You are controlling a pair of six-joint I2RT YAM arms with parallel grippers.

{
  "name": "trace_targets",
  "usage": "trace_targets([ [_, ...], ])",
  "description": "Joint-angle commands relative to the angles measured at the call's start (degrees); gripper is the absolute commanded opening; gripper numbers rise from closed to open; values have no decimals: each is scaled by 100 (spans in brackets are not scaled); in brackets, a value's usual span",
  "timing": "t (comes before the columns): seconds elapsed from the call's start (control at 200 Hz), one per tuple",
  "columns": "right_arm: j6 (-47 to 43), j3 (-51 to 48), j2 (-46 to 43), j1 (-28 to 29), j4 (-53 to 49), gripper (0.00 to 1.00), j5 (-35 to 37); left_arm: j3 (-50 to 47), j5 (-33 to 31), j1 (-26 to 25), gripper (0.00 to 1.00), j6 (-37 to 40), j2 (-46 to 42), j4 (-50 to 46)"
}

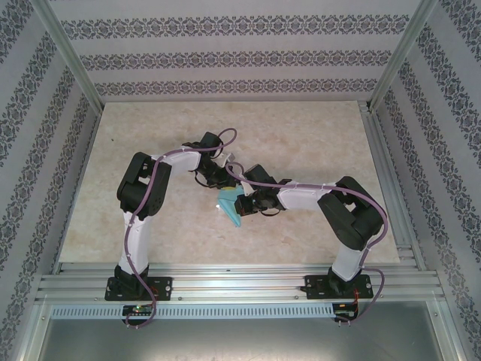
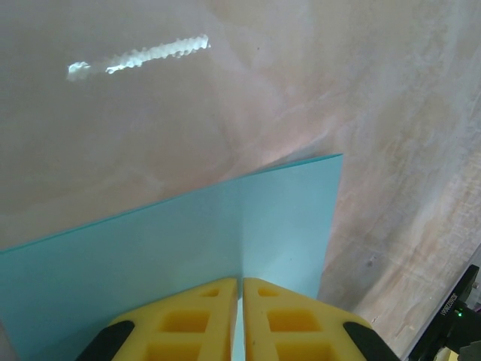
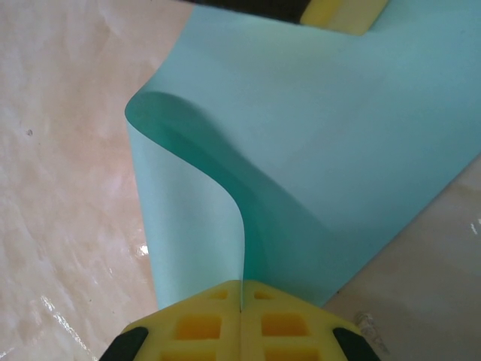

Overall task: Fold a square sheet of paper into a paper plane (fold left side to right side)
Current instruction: Third fold the triangle at the center of the table.

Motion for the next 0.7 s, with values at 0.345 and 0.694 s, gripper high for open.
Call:
trace_targets([
  [0.345, 229, -206, -162, 89, 230, 0, 11, 24, -357, -125, 11, 152, 310, -233],
  [0.694, 199, -75, -86, 75, 146, 0, 96, 12, -365, -133, 11, 152, 328, -227],
])
